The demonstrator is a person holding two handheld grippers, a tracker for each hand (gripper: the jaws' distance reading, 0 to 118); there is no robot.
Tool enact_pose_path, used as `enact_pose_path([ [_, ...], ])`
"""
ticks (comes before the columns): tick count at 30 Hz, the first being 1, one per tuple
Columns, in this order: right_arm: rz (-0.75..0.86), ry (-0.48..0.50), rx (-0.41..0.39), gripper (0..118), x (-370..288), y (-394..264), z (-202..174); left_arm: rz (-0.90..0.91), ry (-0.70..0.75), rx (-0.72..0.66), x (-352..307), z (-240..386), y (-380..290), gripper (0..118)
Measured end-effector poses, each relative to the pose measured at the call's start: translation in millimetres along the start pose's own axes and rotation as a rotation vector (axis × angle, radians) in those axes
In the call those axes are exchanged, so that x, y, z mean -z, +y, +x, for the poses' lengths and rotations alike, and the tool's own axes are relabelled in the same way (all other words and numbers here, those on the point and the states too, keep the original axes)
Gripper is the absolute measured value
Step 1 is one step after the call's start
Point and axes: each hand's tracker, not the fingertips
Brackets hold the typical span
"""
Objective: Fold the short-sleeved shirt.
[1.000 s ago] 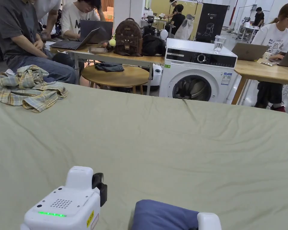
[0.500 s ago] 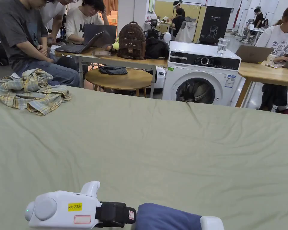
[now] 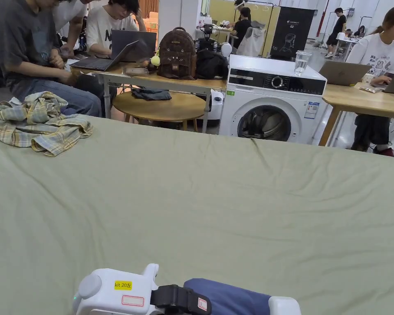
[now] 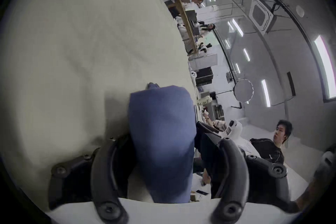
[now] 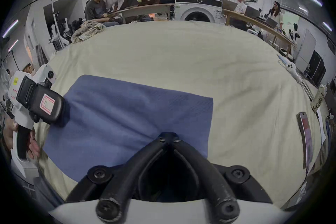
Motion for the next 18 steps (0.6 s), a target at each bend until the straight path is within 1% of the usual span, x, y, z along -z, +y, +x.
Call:
enact_pose_path([
  [4, 0.002, -0.002, 0.008, 0, 0, 0, 0, -0.006, -0.010, 0.027, 13, 4, -1, 71],
  [5, 0.003, -0.003, 0.008, 0, 0, -1, 0, 0.000, -0.008, 0.024, 16, 6, -3, 67],
  [6, 0.006, -0.007, 0.007, 0, 0, -2, -1, 0.002, -0.005, 0.025, 18, 8, -5, 50],
  [7, 0.009, -0.012, 0.005, 0, 0, -2, -3, 0.013, 0.053, 0.055, 18, 5, 0, 35],
  [8, 0.010, -0.021, -0.001, 0, 0, -2, -4, 0.025, 0.140, 0.079, 19, 3, 1, 31],
  [9, 0.009, -0.020, -0.006, 0, 0, -2, -5, 0.014, 0.188, 0.074, 19, 2, 0, 30],
  [10, 0.007, -0.026, -0.011, 0, 0, -1, -6, 0.022, 0.114, 0.047, 18, 2, 0, 28],
  [11, 0.007, -0.027, -0.014, 0, -1, -1, -6, 0.023, 0.108, 0.045, 17, -8, 6, 27],
  [18, 0.011, -0.042, -0.050, 0, -7, 4, -13, 0.013, 0.128, 0.067, 9, -2, 10, 26],
])
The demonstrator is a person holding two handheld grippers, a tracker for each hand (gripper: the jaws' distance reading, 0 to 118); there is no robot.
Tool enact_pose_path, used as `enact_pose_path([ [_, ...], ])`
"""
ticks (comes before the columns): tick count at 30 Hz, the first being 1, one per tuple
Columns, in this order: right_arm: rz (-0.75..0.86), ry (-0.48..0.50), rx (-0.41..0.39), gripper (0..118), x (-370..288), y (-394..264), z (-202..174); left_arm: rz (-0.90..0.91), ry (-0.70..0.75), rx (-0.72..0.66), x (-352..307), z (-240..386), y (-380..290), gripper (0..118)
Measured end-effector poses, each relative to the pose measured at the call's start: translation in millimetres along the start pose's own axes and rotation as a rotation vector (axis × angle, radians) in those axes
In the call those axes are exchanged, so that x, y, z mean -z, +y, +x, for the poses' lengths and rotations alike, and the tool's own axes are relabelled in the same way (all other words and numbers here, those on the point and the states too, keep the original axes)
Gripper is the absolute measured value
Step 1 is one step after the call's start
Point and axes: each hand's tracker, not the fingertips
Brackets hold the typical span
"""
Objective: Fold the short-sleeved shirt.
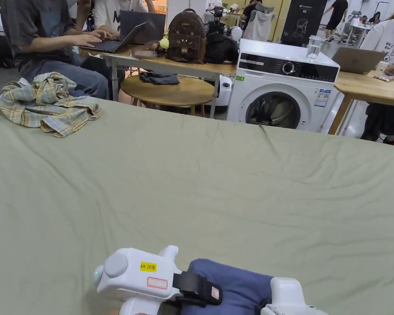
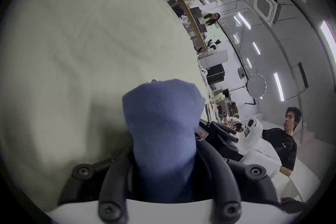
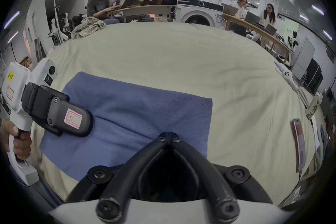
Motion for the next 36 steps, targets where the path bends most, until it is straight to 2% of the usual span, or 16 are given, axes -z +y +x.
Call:
enact_pose_path([
  [5, 0.067, 0.043, 0.000, 0, -19, 20, -12, 0.022, 0.015, 0.019, -33, 10, 10, 26],
  [9, 0.120, 0.076, -0.030, 0, -21, 45, -37, 0.080, 0.094, 0.043, -91, 13, 16, 26],
  [19, 0.178, 0.169, -0.135, 0, -5, 82, -131, 0.233, 0.315, 0.033, -281, -1, 9, 26],
  [27, 0.184, 0.240, -0.207, 0, -2, 93, -195, 0.233, 0.462, -0.054, -396, -32, 2, 26],
  [32, 0.178, 0.261, -0.226, 0, -1, 94, -211, 0.215, 0.579, -0.119, -450, -52, 8, 26],
  [36, 0.164, 0.261, -0.230, 0, 3, 92, -214, 0.195, 0.686, -0.183, -469, -68, 17, 26],
])
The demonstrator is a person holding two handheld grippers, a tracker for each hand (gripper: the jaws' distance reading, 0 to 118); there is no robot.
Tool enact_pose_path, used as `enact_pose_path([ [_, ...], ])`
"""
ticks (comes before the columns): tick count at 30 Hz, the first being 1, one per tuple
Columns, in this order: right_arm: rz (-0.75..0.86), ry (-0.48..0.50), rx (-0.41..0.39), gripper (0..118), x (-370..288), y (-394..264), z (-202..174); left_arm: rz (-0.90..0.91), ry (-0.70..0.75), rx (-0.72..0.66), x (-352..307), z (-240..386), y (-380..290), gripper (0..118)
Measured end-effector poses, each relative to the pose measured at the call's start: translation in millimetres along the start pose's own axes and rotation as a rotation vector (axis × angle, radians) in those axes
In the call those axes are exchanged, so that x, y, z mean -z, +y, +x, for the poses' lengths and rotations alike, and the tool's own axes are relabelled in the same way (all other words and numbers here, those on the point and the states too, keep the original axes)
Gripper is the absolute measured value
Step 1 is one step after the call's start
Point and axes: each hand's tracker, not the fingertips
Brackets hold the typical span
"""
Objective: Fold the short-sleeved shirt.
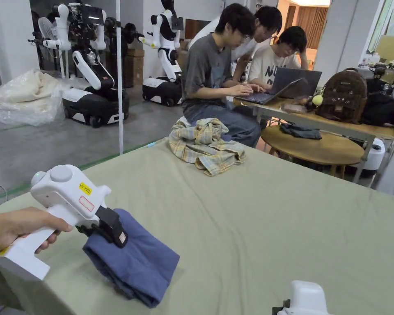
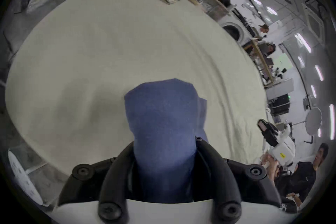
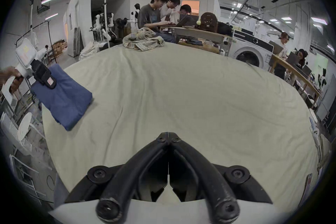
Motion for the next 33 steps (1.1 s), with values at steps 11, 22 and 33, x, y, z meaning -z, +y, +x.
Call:
enact_pose_path([
  [11, -0.034, -0.024, -0.006, 0, 1, -2, 7, -0.046, 0.242, -0.063, 13, -26, 13, 45],
  [22, -0.013, -0.017, -0.001, 0, -4, 3, 8, 0.061, 0.326, -0.015, -42, -22, 14, 51],
  [33, 0.031, -0.042, 0.063, 0, -19, -2, 35, 0.295, 0.206, 0.205, 3, 69, -25, 58],
])
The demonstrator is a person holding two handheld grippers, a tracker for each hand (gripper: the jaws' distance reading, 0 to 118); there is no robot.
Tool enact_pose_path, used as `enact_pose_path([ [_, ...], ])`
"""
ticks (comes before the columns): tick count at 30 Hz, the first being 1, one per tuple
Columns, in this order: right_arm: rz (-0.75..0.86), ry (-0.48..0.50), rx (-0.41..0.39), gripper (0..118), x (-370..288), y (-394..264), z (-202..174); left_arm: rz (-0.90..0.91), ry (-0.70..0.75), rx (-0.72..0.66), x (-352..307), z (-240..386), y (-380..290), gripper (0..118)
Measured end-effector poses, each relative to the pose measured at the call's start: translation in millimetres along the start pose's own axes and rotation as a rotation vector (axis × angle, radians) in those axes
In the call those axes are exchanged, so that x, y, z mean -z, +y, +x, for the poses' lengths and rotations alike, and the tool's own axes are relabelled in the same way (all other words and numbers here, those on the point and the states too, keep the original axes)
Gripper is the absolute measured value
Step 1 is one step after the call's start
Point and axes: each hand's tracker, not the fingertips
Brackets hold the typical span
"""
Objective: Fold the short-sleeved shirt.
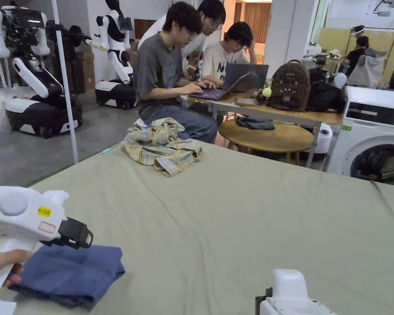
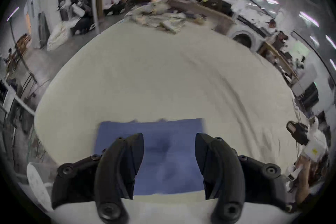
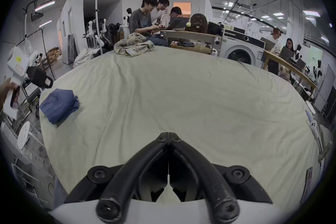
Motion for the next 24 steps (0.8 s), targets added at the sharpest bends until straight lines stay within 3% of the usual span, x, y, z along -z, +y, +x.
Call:
enact_pose_path([
  [7, 0.019, -0.070, 0.066, 0, -8, -5, 46, 0.267, -0.099, 0.093, 29, 134, -34, 57],
  [12, 0.037, -0.146, 0.118, 0, -16, -11, 88, 0.405, -0.013, 0.245, 49, 228, -47, 50],
  [18, 0.103, -0.227, 0.187, 0, -34, -10, 136, 0.572, 0.015, 0.241, 57, 298, -56, 49],
  [21, 0.162, -0.259, 0.217, 0, -43, -8, 152, 0.639, 0.017, 0.236, 58, 319, -56, 43],
  [24, 0.215, -0.282, 0.218, 0, -49, -7, 161, 0.654, 0.005, 0.227, 59, 332, -54, 27],
])
